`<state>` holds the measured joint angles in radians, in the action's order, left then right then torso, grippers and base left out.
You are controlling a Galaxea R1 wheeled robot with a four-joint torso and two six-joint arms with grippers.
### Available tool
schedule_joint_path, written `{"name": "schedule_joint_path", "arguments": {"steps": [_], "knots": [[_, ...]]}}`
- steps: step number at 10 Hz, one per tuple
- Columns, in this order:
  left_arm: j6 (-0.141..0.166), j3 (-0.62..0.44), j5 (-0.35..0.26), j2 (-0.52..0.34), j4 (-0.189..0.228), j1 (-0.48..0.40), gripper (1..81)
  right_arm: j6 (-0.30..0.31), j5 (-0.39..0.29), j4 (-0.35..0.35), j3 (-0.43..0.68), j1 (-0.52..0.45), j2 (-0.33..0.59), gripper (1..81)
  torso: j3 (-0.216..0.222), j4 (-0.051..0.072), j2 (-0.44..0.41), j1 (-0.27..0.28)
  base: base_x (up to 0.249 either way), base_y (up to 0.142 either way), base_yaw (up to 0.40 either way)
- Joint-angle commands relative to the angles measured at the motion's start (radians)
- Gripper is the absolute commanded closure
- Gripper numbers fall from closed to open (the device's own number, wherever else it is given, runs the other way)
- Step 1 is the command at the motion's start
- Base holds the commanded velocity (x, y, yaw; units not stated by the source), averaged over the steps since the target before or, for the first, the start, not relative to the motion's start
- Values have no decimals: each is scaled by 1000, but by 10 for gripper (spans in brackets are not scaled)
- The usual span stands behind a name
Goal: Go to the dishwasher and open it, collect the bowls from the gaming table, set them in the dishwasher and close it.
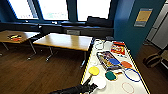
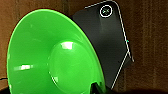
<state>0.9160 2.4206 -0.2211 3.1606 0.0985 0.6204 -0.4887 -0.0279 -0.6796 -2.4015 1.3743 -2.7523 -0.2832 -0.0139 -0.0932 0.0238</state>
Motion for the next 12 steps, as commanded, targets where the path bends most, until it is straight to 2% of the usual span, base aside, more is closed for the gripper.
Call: {"name": "schedule_joint_path", "arguments": {"steps": [1, 3, 4, 5, 7, 9, 12], "knots": [[-5, -21, -38, 68, 49, -90, 10, -1, -86, 0, 3, -46, 17, 811, 0, 0, 0, 0, 0, 0, 0], [-5, -21, -38, 68, 72, -69, 10, -1, -86, -2, 0, -46, 17, 811, 0, 0, 0, 0, 0, 0, 0], [-5, -25, -38, 68, 108, -61, 811, -1, -87, -2, -5, -48, 15, 811, 0, 0, 0, 0, 0, 0, 0], [-2, -26, -40, 68, 125, -60, 811, 1, -87, -3, -8, -48, 15, 811, 0, 0, 0, 0, 0, 0, 0], [-5, -26, -40, 68, 129, -57, 811, 1, -95, -5, -11, -48, 15, 811, 0, 0, 0, 0, 0, 0, 0], [-5, -61, -41, 68, 185, -69, 811, 1, -95, -5, -11, -51, 15, 811, 0, 0, 0, 0, 0, 0, 0], [-3, -279, -66, -12, 236, -107, 811, 1, -95, -5, -13, -53, 14, 811, 0, 0, 0, 0, 0, 0, 0]]}}
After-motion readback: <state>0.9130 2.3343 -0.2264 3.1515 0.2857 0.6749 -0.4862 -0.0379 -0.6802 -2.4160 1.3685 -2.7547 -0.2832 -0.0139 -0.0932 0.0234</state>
